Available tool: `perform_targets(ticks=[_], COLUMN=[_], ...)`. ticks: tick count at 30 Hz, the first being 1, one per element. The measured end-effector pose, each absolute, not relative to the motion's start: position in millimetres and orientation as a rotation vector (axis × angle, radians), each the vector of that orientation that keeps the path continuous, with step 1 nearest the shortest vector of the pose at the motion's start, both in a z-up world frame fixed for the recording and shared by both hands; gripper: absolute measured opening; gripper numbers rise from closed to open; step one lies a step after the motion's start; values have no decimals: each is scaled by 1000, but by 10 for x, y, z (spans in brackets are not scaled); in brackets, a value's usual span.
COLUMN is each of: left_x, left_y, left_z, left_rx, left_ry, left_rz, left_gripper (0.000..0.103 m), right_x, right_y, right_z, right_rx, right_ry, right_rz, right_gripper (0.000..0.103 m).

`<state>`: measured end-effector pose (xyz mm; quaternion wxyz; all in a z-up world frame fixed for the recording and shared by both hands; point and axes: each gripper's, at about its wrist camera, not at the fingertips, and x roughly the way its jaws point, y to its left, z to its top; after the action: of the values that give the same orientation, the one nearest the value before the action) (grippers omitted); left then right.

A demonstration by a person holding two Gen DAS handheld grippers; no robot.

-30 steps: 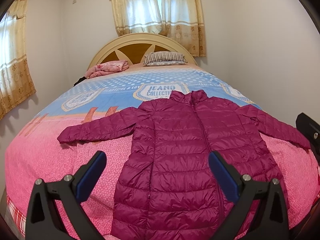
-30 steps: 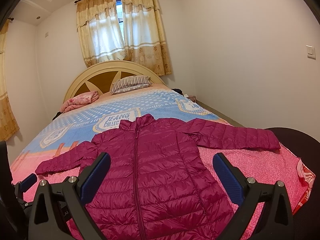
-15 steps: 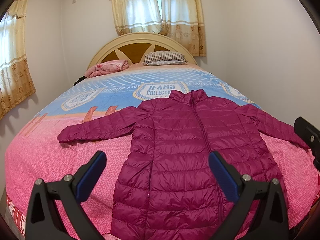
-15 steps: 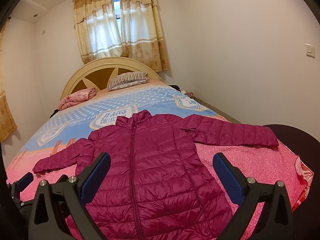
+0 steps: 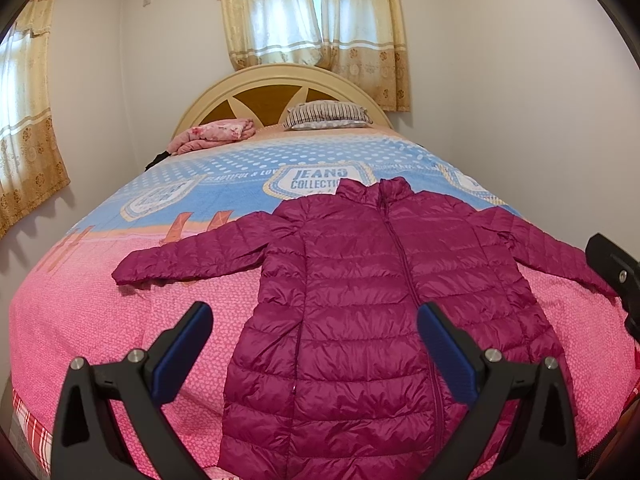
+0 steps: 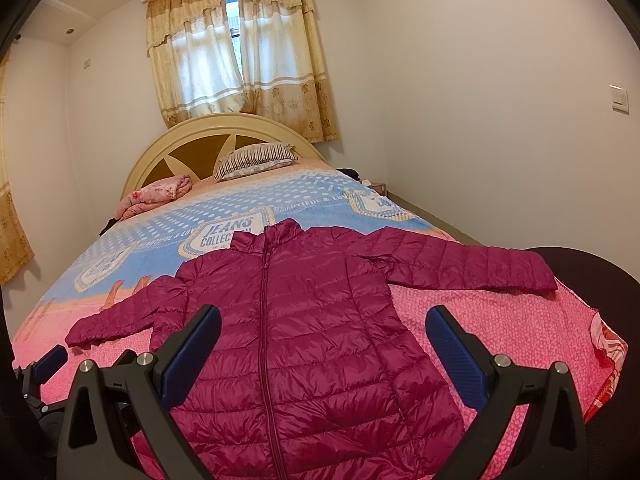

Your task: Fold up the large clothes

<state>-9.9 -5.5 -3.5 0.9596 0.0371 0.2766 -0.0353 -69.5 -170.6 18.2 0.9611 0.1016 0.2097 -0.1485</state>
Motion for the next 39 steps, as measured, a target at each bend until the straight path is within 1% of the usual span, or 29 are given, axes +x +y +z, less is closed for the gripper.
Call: perform_targets(ticks=[9, 17, 28, 33, 36, 39], left_x=[-67, 133, 755, 1142, 1436, 1708], left_y=[-110, -176, -172, -128, 18, 233], left_z=[-91, -266, -467, -534, -557, -607], left_rx=[77, 86, 66, 76, 23, -57], left_ry=[579, 629, 678, 691, 710, 701], left_rz=[-75, -105, -104, -88, -87, -77], left_gripper=[103, 103, 103, 103, 103, 103], right_x=[-634, -374, 319, 593, 671, 596], right_y=[-1723, -1882, -2359, -2581, -2810, -3214], right_z=[112, -73, -311, -396, -431, -417], right_rx=[208, 198, 209, 233, 266, 292], right_ry=[449, 530, 663, 691, 683, 636], right_rz=[-301, -325, -372, -400, -411, -492], right_gripper=[102, 102, 102, 102, 102, 102])
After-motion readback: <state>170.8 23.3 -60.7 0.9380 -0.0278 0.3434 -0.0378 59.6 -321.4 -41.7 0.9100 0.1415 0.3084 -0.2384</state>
